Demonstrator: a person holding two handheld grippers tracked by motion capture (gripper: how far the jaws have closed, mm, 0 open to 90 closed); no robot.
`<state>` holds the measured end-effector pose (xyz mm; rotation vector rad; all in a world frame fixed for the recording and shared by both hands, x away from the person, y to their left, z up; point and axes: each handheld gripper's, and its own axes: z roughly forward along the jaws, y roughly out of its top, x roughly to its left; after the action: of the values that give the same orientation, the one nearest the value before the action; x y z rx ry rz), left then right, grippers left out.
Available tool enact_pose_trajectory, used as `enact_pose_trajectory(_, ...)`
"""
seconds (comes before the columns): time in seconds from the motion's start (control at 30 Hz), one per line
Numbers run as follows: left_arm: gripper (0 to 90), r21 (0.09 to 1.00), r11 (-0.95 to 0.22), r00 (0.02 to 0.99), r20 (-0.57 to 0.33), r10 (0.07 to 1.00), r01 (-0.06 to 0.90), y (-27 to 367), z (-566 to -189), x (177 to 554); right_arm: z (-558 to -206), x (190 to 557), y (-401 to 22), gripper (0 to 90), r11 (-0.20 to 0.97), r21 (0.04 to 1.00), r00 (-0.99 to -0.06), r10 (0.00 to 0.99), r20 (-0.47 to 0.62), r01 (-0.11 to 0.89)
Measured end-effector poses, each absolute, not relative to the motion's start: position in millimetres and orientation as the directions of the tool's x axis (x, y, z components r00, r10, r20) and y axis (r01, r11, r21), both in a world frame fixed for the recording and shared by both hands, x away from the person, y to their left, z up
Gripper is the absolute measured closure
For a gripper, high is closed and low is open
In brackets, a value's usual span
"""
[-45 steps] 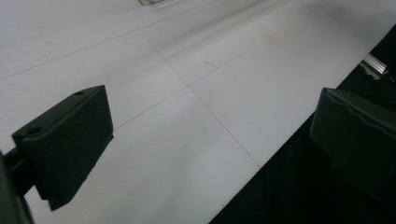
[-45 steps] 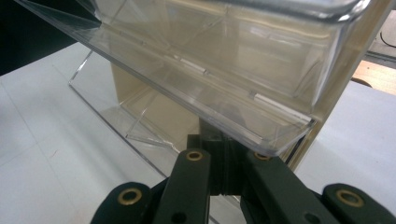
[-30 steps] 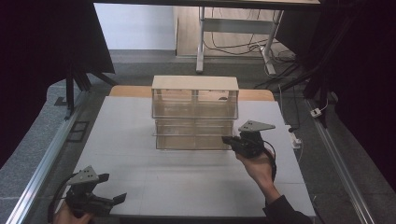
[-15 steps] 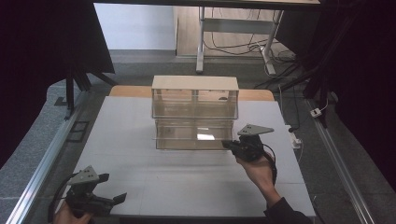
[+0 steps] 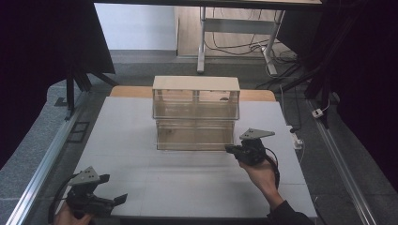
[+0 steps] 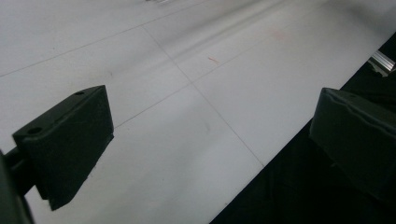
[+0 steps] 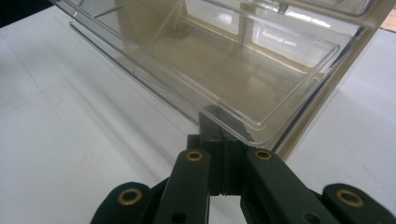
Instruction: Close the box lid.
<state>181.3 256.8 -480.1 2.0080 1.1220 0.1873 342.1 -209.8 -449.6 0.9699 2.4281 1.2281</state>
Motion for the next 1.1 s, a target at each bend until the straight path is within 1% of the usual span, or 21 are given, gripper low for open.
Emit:
enact_pose_trajectory(0.57, 0.0, 0.709, -0.275, 0.591, -0.242, 0.770, 0.649, 256.7, -480.3, 181.3, -463.1, 343.7, -210.0, 90.0, 0.457, 0.754, -0.745, 0.664, 0.063, 0.472)
enact_pose_trajectory(0.87, 0.0, 0.709, -0.275, 0.591, -0.242, 0.770, 0.649, 256.7, -480.3, 181.4, -467.0, 344.3, -211.7, 90.0, 0.461, 0.746, -0.750, 0.656, 0.078, 0.481)
enact_pose_trajectory(1.1, 0.0, 0.707, -0.276, 0.590, -0.243, 0.770, 0.651, 256.7, -480.4, 181.5, -472.2, 343.1, -208.2, 89.6, 0.501, 0.718, -0.764, 0.641, 0.068, 0.484)
